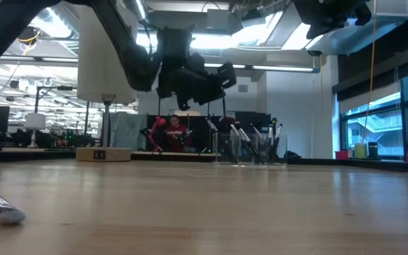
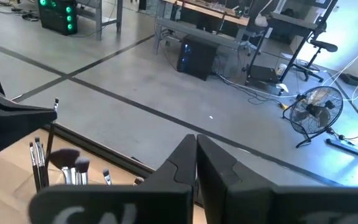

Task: Put items in baskets/containers
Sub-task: Put the black eyeshadow brush into the transparent organizer

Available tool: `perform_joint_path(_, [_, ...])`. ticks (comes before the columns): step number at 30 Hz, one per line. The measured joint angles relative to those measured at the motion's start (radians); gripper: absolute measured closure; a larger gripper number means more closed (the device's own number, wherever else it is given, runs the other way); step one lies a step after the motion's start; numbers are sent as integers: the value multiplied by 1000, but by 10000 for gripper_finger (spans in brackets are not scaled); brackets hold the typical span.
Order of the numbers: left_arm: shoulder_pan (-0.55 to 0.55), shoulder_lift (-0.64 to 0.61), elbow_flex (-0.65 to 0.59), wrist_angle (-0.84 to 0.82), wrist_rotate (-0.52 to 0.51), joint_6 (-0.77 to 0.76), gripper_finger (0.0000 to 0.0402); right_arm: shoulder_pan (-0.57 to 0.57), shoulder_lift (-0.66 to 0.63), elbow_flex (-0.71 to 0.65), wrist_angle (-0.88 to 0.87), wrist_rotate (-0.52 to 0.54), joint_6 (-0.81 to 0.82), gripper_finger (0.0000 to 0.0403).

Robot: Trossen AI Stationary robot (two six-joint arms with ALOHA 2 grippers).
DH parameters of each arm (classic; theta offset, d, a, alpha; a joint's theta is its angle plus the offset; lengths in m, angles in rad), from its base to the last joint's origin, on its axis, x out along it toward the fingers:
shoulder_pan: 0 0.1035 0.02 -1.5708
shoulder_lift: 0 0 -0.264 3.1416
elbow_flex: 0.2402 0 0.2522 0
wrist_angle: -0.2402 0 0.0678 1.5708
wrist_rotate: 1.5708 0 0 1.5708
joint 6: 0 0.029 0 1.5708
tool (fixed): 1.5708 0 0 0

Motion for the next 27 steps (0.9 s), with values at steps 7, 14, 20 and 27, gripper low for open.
perform_joint_path(7, [-17, 17, 0, 51, -32, 51, 376, 0, 0, 0, -3, 0, -4, 389])
perform_joint_path(14, [-55, 17, 0, 24, -109, 80, 356, 0, 0, 0, -4, 0, -4, 389])
perform_joint_path(20, [-82, 17, 0, 19, -203, 162, 321, 0, 0, 0, -4, -1, -3, 389])
perform_joint_path(27, [-109, -3, 0, -5, -216, 281, 280, 0, 1, 0, -10, -1, -3, 389])
